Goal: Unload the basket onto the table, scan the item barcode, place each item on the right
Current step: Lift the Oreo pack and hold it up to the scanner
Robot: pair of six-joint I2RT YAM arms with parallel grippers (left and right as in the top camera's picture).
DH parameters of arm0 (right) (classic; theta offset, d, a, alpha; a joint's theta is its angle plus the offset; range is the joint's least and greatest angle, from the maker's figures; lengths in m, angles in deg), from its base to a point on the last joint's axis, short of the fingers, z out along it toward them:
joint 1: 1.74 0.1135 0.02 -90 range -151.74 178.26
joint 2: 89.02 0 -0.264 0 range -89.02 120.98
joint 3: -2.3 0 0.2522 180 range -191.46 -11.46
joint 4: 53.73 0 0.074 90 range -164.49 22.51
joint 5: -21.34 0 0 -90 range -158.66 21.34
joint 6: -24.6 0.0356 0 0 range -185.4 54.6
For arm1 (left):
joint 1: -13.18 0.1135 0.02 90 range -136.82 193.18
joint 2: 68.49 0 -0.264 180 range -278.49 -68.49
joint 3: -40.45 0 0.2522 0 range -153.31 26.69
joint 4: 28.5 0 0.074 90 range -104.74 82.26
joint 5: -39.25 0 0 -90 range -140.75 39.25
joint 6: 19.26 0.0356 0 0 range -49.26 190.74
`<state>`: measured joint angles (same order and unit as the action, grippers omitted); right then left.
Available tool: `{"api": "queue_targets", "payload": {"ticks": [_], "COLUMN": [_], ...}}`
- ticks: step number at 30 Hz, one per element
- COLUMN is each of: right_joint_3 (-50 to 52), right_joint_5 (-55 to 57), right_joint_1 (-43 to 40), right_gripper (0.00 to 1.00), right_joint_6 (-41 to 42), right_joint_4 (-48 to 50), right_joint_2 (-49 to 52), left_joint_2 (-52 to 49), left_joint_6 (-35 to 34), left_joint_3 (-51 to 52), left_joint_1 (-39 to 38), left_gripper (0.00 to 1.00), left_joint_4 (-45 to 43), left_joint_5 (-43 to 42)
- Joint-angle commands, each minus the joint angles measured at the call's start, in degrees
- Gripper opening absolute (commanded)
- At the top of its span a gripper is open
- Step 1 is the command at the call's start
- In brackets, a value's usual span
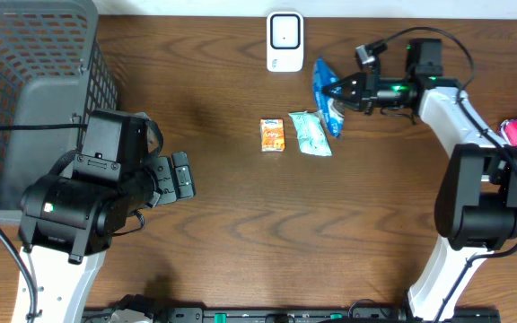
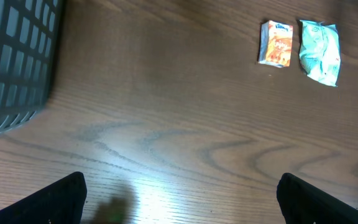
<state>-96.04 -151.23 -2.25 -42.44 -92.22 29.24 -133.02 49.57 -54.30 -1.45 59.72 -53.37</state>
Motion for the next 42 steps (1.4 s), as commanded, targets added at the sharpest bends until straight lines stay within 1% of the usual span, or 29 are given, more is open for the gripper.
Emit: {"api": "queue_targets", "payload": {"ticks": [1, 16, 22, 27, 30, 31, 33, 35, 38, 41, 42], "right_joint_3": [-0.92, -0.92, -0.92, -0.92, -0.92, -0.92, -0.92, -0.92, -0.92, -0.94, -0.94], "right_joint_5": [-6.93, -6.93, -6.93, -6.93, -6.67, -5.38, 0.50, 8.90, 19.15, 30.05, 35.36], "right_joint_1": [3.13, 15.10, 17.29, 17.31, 17.27, 17.29, 17.35, 17.35, 17.33, 17.42, 17.46], "right_gripper": [0.01, 0.01, 0.01, 0.01, 0.01, 0.01, 0.01, 0.01, 0.01, 0.01, 0.01], "right_joint_6": [-1.79, -5.03, -4.55, -4.31, -4.33, -3.34, 2.40, 7.80, 10.95, 11.80, 11.80], "right_joint_4": [0.37, 0.63, 0.59, 0.83, 3.87, 5.51, 9.22, 13.75, 21.20, 28.02, 30.10], "right_joint_2": [-0.28, -0.31, -0.28, -0.28, -0.31, -0.28, -0.31, -0.31, -0.46, -0.70, -0.72], "left_joint_2": [-0.20, -0.20, -0.20, -0.20, -0.20, -0.20, -0.20, -0.20, -0.20, -0.20, -0.20], "left_joint_6": [-0.33, -0.35, -0.35, -0.35, -0.33, -0.35, -0.35, -0.33, -0.35, -0.33, -0.35], "left_joint_3": [-0.22, -0.22, -0.22, -0.22, -0.22, -0.22, -0.22, -0.22, -0.22, -0.22, -0.22], "left_joint_1": [0.22, 0.22, 0.22, 0.22, 0.22, 0.22, 0.22, 0.22, 0.22, 0.22, 0.22], "left_gripper": [0.98, 0.98, 0.98, 0.98, 0.98, 0.98, 0.98, 0.98, 0.98, 0.98, 0.98], "left_joint_4": [0.09, 0.09, 0.09, 0.11, 0.09, 0.11, 0.11, 0.09, 0.09, 0.09, 0.09], "left_joint_5": [0.74, 0.72, 0.74, 0.72, 0.74, 0.74, 0.74, 0.74, 0.74, 0.74, 0.74]}}
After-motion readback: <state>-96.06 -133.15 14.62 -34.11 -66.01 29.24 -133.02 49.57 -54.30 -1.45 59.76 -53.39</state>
